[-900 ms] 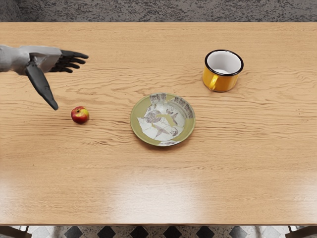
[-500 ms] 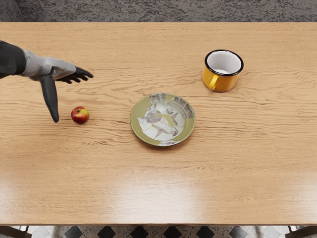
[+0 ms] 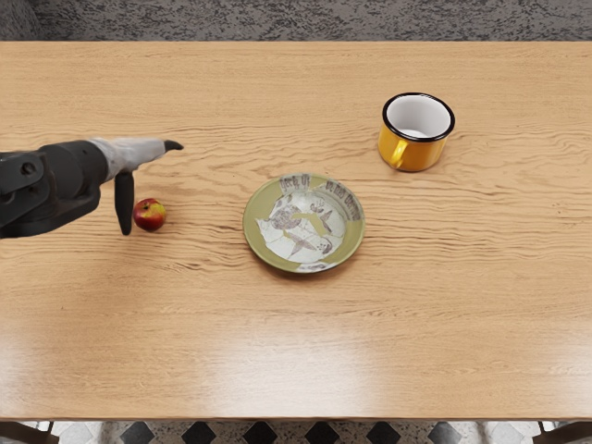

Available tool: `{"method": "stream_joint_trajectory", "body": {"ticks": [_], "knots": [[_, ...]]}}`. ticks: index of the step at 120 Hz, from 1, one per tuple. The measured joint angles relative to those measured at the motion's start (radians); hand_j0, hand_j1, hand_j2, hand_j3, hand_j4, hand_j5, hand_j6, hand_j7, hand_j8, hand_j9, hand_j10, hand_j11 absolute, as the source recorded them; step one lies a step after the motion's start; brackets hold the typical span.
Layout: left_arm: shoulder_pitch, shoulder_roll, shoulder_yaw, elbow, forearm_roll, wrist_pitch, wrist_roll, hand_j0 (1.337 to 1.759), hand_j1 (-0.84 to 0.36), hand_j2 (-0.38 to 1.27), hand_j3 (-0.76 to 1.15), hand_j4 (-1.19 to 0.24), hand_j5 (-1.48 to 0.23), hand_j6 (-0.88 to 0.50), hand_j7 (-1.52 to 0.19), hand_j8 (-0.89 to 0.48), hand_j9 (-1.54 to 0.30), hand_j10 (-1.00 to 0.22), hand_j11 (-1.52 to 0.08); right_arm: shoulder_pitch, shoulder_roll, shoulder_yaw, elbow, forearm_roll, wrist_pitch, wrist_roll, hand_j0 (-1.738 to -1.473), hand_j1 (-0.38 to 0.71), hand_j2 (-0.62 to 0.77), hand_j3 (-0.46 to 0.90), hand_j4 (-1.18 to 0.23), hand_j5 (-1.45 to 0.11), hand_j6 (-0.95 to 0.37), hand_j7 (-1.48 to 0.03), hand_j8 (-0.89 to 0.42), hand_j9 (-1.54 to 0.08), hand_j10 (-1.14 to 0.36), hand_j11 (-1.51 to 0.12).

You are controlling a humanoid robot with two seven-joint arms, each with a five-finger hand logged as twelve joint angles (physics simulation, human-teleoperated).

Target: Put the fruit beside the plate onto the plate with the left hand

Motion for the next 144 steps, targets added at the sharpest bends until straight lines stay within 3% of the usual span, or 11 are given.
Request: {"method": "stream_joint_trajectory", "body": {"ticks": [53,84,144], "knots": [[0.052,-0.034,0.068,0.045,0.066,0.09,0.0,1.658,0.03,0.06,0.0,-0.27,-0.35,-0.28,-0.35,-0.28,-0.35,-0.27,-0.35,0.001,0.0,0.0,0.0,0.0,0.0,0.0,-1.658,-0.35,0.0,0.0,0.0,0.0,0.0,0.0,0.0,0.0,0.0,0.0],[0.054,-0.073,0.108,0.073,0.086,0.166,0.0,1.658,-0.02,0.07,0.0,-0.31,-0.4,-0.32,-0.4,-0.32,-0.4,-0.31,-0.4,0.001,0.0,0.001,0.0,0.0,-0.002,0.0,-1.658,-0.35,0.0,0.0,0.0,0.0,0.0,0.0,0.0,0.0,0.0,0.0],[0.068,-0.086,0.13,0.093,0.089,0.178,0.0,1.658,-0.13,0.09,0.0,-0.41,-0.53,-0.41,-0.53,-0.41,-0.53,-0.41,-0.53,0.002,0.0,0.001,0.0,0.0,-0.005,0.0,-1.658,-0.35,0.0,0.0,0.0,0.0,0.0,0.0,0.0,0.0,0.0,0.0]]}}
